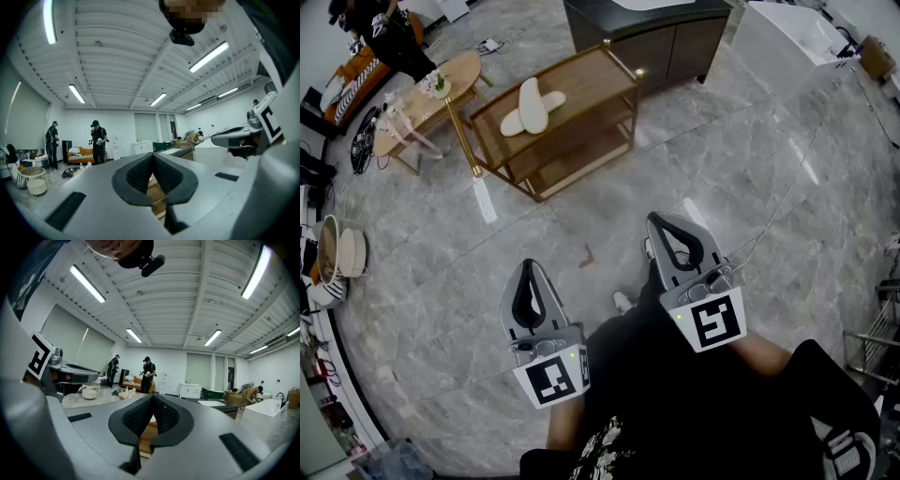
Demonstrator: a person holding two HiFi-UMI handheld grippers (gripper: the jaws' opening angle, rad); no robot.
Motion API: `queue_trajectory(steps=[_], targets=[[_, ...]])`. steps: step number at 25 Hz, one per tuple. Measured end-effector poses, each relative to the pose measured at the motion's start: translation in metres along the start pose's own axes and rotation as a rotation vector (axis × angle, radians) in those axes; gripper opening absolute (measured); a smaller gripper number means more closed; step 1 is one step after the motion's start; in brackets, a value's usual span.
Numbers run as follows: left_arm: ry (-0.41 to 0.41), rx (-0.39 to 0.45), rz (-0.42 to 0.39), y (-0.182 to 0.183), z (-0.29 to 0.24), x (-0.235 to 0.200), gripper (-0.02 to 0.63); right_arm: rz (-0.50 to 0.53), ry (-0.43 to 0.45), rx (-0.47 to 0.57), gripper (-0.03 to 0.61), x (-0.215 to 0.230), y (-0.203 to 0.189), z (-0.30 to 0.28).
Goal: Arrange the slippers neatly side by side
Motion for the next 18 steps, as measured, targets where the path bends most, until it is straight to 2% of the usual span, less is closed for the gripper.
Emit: queue_trajectory(steps=[5,10,18], targets=[[-0.002,0.007,-0.004,0.0,-0.005,-0.008,-0.012,-0.002,-0.005,0.007,-0.009,-0.004,0.001,-0.006],[-0.028,-0.004,0.007,-0.004,-0.009,-0.009,-0.012,-0.065,0.033,0.005,-0.009,-0.009,-0.003,-0.011],[-0.084,-0.055,0.041,-0.019,-0.006,0.002,-0.012,-0.067,-0.027,-0.052,-0.009,-0.006,-0.019,0.01]])
Point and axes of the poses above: the fingertips, and each gripper's own axes: z backward along the fingers, x to its right, y out of its top, the point moved 6 cm from there along z, backward along the fingers, and after that the axes turned 3 degrees about y, right-handed, at the moved point
